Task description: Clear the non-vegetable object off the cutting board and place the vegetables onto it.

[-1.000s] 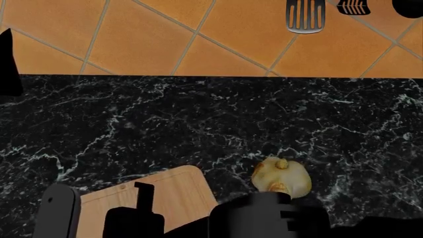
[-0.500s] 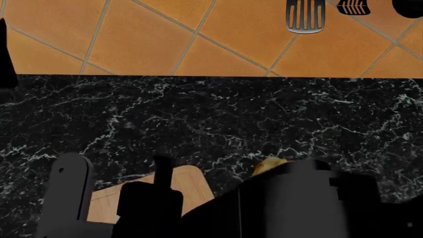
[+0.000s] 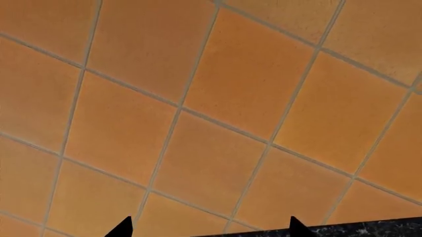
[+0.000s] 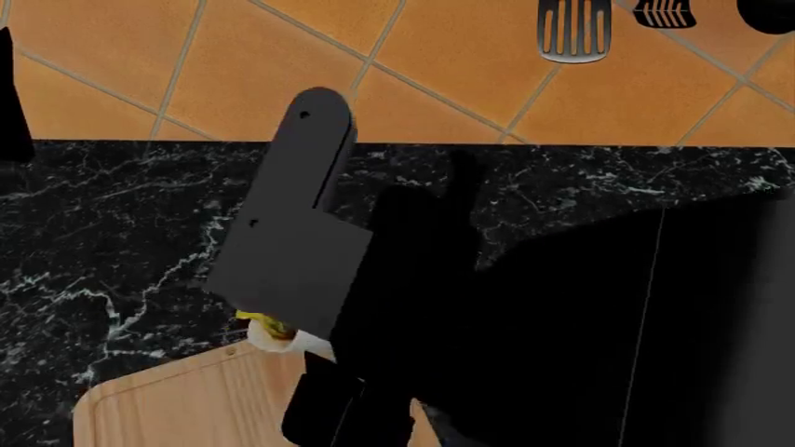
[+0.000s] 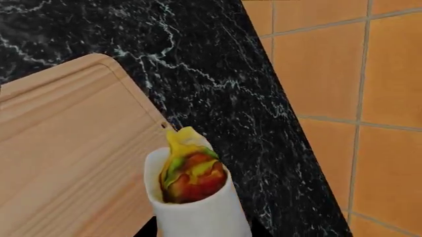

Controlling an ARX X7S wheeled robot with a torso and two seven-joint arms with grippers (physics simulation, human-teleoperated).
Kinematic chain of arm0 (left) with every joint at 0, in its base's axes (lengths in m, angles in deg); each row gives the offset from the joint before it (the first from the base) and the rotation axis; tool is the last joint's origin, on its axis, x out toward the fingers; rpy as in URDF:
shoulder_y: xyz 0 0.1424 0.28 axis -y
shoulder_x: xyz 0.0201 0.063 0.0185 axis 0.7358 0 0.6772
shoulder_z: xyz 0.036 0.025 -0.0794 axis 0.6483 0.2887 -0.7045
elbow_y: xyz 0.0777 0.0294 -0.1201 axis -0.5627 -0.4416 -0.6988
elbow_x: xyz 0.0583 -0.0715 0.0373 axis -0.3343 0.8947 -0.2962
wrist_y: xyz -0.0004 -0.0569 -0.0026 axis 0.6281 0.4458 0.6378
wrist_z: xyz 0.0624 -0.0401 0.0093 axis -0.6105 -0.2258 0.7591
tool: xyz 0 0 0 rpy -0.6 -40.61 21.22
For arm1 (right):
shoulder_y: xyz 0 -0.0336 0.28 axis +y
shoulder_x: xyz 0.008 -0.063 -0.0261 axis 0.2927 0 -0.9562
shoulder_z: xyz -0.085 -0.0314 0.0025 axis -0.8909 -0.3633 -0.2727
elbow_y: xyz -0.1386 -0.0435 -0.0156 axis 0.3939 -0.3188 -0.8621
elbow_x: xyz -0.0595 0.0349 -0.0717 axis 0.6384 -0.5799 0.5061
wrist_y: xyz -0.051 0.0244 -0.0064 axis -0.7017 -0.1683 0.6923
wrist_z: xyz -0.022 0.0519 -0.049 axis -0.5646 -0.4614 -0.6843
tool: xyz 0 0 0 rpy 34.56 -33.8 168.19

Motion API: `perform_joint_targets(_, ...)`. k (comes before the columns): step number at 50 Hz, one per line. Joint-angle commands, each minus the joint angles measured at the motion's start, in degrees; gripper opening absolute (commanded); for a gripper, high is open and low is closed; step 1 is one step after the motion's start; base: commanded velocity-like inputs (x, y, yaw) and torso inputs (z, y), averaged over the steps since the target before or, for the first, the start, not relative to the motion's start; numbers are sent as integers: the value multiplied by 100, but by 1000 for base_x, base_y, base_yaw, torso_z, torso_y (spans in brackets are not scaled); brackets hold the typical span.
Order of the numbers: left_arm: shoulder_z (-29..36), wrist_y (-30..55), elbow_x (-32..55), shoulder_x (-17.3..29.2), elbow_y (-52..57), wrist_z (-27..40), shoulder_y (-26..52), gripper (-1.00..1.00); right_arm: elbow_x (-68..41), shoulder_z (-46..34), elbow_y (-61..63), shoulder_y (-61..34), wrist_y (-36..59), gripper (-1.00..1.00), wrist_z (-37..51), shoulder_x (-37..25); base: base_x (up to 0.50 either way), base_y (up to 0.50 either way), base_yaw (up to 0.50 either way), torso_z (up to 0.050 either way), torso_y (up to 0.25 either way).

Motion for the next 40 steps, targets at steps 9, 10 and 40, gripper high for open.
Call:
perform_joint_targets(9,-92,74,1,-116,-18,-70,156,100,554,197,-754,-487,149,-100,52,-324,24,0,-3,0,0)
perform_joint_targets(10,-95,81,7,-114,-13,-65,162,100,737,82,-759,-523,141,-100,12,-340,25,0,0,0,0)
perform_joint_targets(40,77,-33,35,-18,-48,16,195,100,1676,-150,-2357,328,-514,-100,453,-879,25,0,-3,0,0)
